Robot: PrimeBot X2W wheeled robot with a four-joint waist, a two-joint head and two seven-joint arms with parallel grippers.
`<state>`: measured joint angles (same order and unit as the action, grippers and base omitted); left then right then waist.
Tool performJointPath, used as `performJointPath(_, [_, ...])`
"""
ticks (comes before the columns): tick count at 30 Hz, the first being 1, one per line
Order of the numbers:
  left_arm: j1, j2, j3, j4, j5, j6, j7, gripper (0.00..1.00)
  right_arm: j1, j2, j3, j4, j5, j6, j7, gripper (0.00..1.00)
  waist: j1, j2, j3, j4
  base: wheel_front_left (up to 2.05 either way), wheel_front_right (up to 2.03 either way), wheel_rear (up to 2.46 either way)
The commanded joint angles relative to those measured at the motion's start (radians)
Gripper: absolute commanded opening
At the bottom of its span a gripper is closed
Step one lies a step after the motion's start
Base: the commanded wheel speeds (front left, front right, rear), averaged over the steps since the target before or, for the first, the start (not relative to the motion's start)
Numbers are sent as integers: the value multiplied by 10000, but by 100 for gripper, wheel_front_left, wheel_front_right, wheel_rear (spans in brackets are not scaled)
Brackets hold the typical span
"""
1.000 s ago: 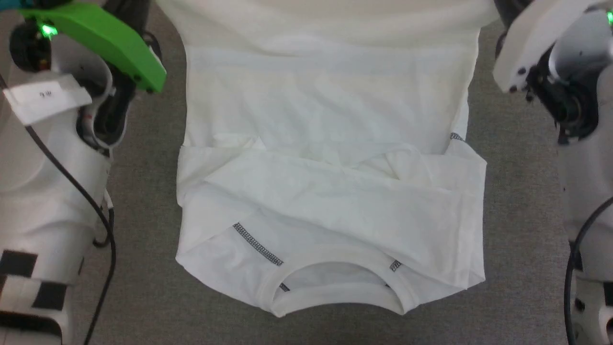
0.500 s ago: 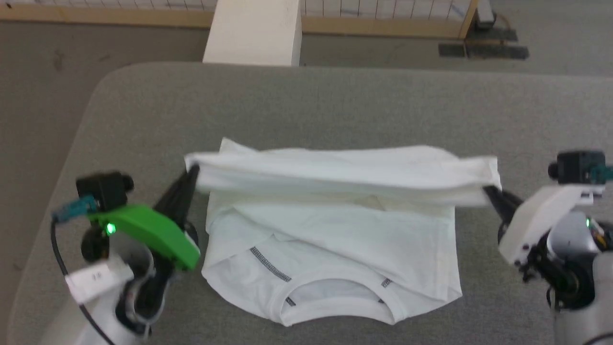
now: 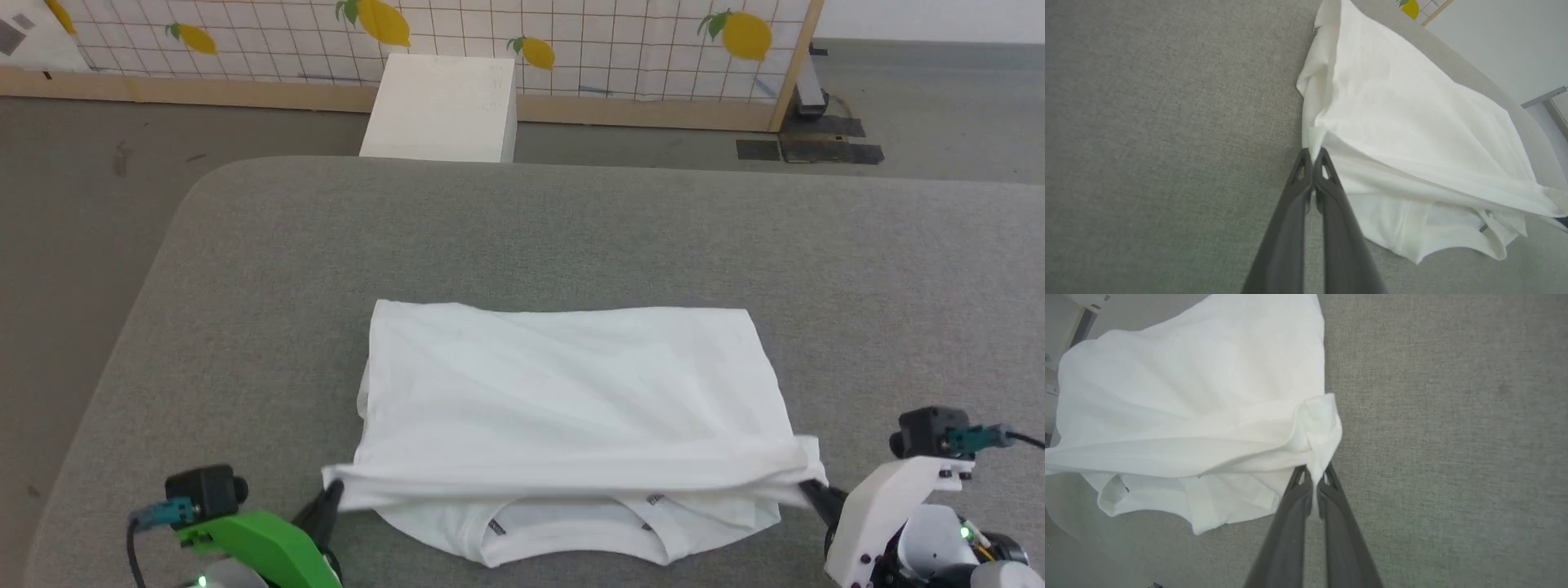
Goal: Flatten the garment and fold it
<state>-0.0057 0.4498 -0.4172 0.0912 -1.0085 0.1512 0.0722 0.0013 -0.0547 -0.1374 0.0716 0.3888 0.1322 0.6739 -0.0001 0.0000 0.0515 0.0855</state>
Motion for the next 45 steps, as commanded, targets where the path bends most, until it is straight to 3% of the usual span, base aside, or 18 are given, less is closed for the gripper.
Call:
performJointPath(1, [187, 77, -33, 175, -104, 75, 133, 0, 151, -31, -8, 122, -126, -15, -81, 0, 1, 0, 29, -26, 0, 0, 0])
performJointPath(4, [212, 5, -123, 641, -239, 170, 409, 2, 267, -82, 152, 378, -313, -15, -35, 0, 1, 0, 39, -55, 0, 0, 0])
performJointPath(5, [195, 19, -139, 760, -227, 220, 461, 33, 286, -79, 193, 408, -279, -15, -11, 16, 1, 0, 31, -64, 0, 0, 0])
performJointPath(6, [179, 38, -157, 897, -244, 280, 568, 100, 321, -87, 296, 414, -202, -15, 78, 87, 1, 0, 21, -67, 0, 0, 0])
performJointPath(7, [171, 62, -157, 1002, -284, 322, 673, 100, 370, -106, 370, 396, -119, -15, 206, 100, 1, 0, 3, -65, 0, 0, 0])
performJointPath(12, [173, 600, 79, 1198, -258, 781, 1016, 100, 747, -601, 670, -480, 739, -15, 1109, 100, 1, 0, -100, -29, 0, 0, 0])
performJointPath(16, [208, 1197, 532, 769, -54, 1336, 867, 100, 870, -830, -8, -1780, 1741, -15, 1841, 100, 1, 0, -170, 41, 0, 0, 0])
performJointPath(19, [92, 1439, 1056, 91, 224, 1534, 59, 100, 438, -930, -819, -2455, 1917, -15, 1899, 100, 1, 0, -140, 55, 0, 0, 0])
performJointPath(22, [-183, 1409, 1460, -480, 718, 1464, -1247, 100, -135, -1065, -953, -2328, 1591, -15, 2080, 100, 1, 0, -41, 74, 0, 0, 0])
performJointPath(25, [-538, 1314, 1551, -861, 1571, 1137, -2764, 100, -767, -1232, -561, -1726, 1300, -15, 2405, 100, 1, 0, 190, 127, 0, 0, 0])
performJointPath(27, [-729, 1160, 1598, -1009, 2165, 947, -3180, 100, -1115, -1401, -96, -1259, 1076, -15, 2633, 100, 1, 0, 375, 177, 0, 0, 0])
performJointPath(30, [-983, 774, 1901, -1370, 3208, 684, -3324, 100, -1538, -1522, 480, -558, 834, -15, 2859, 100, 1, 0, 696, 291, 0, 0, 0])
performJointPath(35, [-964, -388, 2640, -1947, 4840, -65, -3336, 100, -2085, -1595, 1085, 533, 745, -15, 3034, 100, 1, 0, 1226, 593, 0, 0, 0])
performJointPath(45, [-748, -1936, 3563, -1442, 5794, -1420, -3338, 100, -2491, -1486, 2623, 1527, 1243, -15, 2786, 100, 1, 0, 1587, 1007, 0, 0, 0])
